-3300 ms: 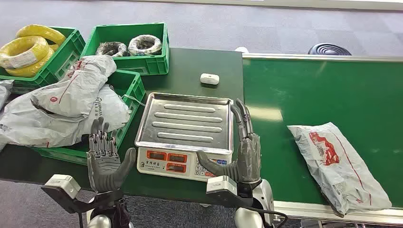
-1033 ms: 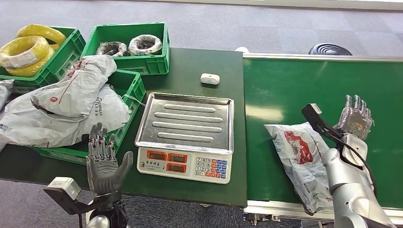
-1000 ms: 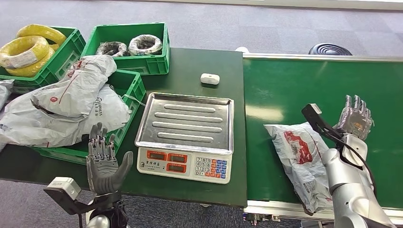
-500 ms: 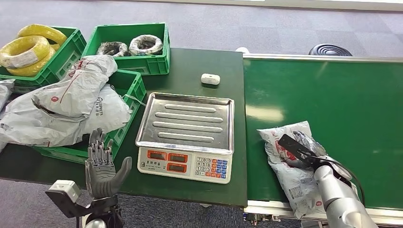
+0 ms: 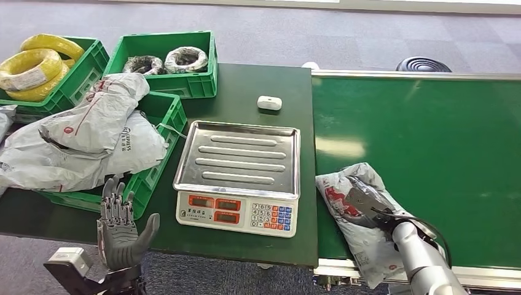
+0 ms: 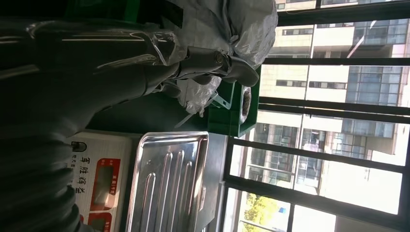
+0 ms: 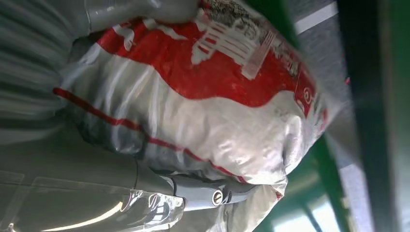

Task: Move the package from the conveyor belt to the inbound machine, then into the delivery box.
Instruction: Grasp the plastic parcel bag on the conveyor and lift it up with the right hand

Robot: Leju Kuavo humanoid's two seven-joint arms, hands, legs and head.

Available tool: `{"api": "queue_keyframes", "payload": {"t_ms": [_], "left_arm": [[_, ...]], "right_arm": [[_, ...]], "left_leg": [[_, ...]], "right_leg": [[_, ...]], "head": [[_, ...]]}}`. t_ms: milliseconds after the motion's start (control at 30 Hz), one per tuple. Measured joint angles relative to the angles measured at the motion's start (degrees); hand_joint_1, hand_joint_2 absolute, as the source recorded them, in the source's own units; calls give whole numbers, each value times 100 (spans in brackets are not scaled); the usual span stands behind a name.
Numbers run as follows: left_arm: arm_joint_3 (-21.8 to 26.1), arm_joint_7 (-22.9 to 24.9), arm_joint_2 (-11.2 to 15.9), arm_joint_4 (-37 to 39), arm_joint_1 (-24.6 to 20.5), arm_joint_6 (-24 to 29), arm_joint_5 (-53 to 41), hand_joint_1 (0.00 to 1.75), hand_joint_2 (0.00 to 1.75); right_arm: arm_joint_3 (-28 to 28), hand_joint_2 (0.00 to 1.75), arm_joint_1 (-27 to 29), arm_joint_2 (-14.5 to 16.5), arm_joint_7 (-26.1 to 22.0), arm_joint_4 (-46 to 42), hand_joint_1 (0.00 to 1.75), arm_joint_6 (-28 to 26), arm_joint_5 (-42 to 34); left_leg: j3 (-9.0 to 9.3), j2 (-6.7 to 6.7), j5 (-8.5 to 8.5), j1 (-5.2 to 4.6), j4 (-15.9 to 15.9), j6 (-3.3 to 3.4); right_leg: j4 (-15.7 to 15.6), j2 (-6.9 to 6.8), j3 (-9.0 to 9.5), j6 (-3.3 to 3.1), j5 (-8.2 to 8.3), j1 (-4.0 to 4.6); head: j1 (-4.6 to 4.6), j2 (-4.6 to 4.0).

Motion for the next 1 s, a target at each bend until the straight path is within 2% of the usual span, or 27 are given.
{"api": "queue_keyframes", "payload": {"t_ms": [233,433,667,767,833,900,1000], "left_arm": [[24,-1,79,-148,158,49,-2,0,175],[26,-1,105,-347,325,233,-16,0,175],[26,-1,135,-521,436,314,-25,0,175],[28,-1,135,-628,531,415,-65,0,175],[29,-1,128,-733,631,518,-106,0,175],[23,-2,114,-833,728,611,-153,0,175],[-22,-2,75,-920,817,709,-199,0,175]], "right_arm": [[519,175,170,29,-3,-333,175,-54,-355],[740,175,289,37,196,-619,175,-487,-709],[867,175,376,53,332,-885,175,-806,-786],[882,175,433,80,583,-1136,175,-1478,-699],[896,175,458,116,1010,-1510,175,-2183,-416],[925,175,476,164,1574,-2087,175,-2867,99],[994,175,564,262,2502,-3221,175,-3800,1337]], "left_leg": [[21,1,-1,-1,0,1],[21,-2,-1,-1,0,1],[14,-11,-1,-1,0,1],[1,-13,0,-2,0,2],[-8,-12,1,-3,1,1],[-13,-12,1,-3,1,1],[-18,-16,1,-3,1,1]], "right_leg": [[-1,2,23,-2,-3,-1],[-1,1,25,-2,-2,-1],[0,-1,23,-1,-3,-1],[1,-2,15,-1,-2,-2],[2,-2,3,0,-1,-3],[2,-2,-5,0,0,-4],[2,-8,-14,-1,-2,-3]], "head": [[2,0],[1,0],[1,0],[2,0],[1,0],[2,0],[1,0]]}}
